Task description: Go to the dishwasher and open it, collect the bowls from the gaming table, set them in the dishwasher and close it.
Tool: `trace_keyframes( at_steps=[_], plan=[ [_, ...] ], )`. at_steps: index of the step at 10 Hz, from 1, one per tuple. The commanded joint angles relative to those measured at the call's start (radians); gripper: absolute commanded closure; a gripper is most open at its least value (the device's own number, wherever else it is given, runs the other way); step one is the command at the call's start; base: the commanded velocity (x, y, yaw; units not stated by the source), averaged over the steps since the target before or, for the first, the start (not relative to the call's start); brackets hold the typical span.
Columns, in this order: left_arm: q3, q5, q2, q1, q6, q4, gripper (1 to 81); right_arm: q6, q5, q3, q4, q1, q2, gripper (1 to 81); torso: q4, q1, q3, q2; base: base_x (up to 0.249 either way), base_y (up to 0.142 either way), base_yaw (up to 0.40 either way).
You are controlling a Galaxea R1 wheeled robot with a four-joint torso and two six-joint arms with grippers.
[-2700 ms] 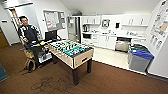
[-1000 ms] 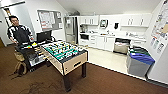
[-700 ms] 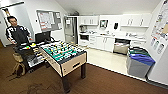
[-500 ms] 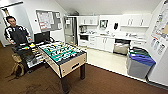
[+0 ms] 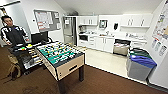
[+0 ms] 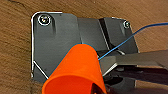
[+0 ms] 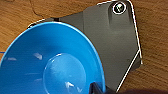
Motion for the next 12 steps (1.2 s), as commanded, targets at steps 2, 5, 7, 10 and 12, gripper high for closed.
trace_keyframes(
  at_steps=[2, 5, 7, 10, 12],
  plan=[
    [0.004, 0.033, -0.011, -0.037, 0.001, 0.018, 81.1, -0.011, 0.001, 0.027, -0.032, 0.044, 0.033, 81.1, 0.000, 0.001, 0.000, 0.000, 0.135, -0.074, 0.000],
    [0.004, 0.034, -0.011, -0.038, 0.001, 0.018, 81.1, -0.009, 0.001, 0.024, -0.032, 0.046, 0.033, 81.1, 0.000, 0.001, 0.000, 0.000, 0.136, -0.074, 0.000],
    [0.004, 0.033, -0.011, -0.038, 0.001, 0.018, 81.1, -0.011, 0.001, 0.023, -0.030, 0.046, 0.033, 81.1, 0.000, 0.001, 0.000, 0.000, 0.138, -0.075, 0.000],
    [0.004, 0.033, -0.011, -0.038, 0.002, 0.018, 81.1, -0.009, 0.001, 0.023, -0.030, 0.043, 0.033, 81.1, 0.000, 0.001, 0.000, 0.000, 0.152, -0.087, 0.000],
    [0.004, 0.033, -0.011, -0.038, 0.001, 0.018, 81.1, -0.009, 0.002, 0.021, -0.032, 0.043, 0.033, 81.1, 0.000, 0.001, 0.000, 0.000, 0.157, -0.090, 0.000]
  ],
)
